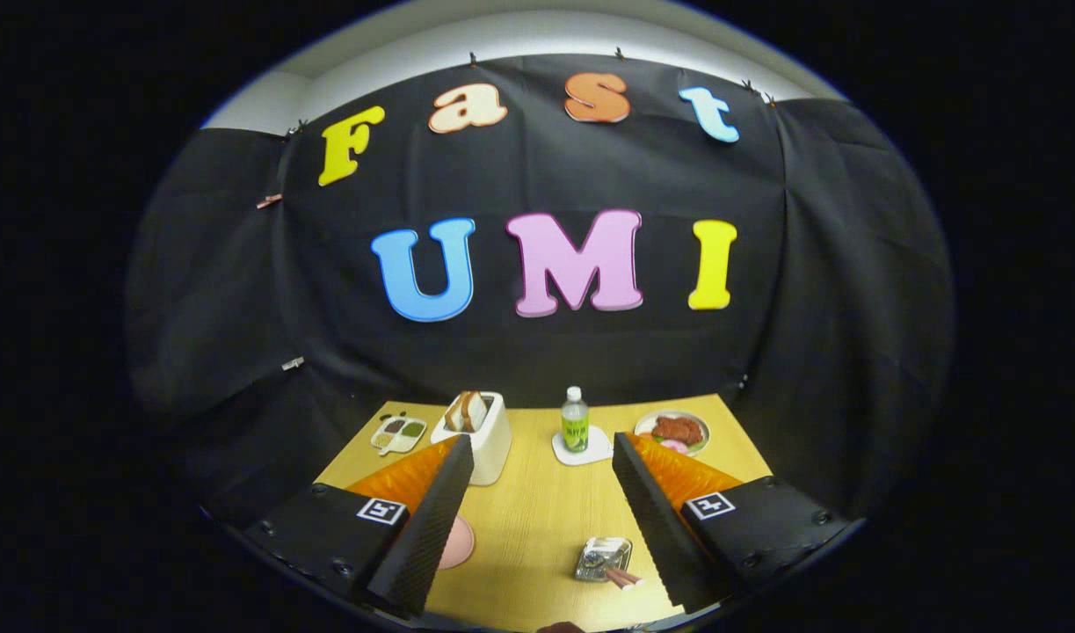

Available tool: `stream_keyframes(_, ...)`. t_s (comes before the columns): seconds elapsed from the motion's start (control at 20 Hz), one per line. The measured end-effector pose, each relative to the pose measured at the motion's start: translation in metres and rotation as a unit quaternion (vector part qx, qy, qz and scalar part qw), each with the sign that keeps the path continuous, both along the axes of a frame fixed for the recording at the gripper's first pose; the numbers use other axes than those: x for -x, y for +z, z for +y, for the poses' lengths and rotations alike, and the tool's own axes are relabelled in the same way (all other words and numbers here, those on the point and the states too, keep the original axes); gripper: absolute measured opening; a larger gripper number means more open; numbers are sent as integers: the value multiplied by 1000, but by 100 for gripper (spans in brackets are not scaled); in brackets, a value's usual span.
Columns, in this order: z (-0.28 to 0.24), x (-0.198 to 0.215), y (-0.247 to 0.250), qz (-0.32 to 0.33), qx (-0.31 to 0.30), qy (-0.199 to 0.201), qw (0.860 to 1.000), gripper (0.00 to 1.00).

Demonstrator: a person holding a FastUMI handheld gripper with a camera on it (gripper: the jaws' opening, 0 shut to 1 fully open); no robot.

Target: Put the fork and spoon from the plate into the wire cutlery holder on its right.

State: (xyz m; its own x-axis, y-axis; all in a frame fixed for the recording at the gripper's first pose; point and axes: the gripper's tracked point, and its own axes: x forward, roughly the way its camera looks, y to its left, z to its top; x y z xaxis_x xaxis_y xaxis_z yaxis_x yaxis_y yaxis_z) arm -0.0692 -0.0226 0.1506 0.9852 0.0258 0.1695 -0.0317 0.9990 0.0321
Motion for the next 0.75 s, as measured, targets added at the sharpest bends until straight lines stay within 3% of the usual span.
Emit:
stream_keyframes(0.2, 6, 15, 38, -95, 28, -12, 995, 99)
stream_keyframes(0.35, 16, 26, 41, -139, 35, 4, 990, 99)
stream_keyframes(0.75, 16, 23, -12, -124, 17, 33, 992, 98)
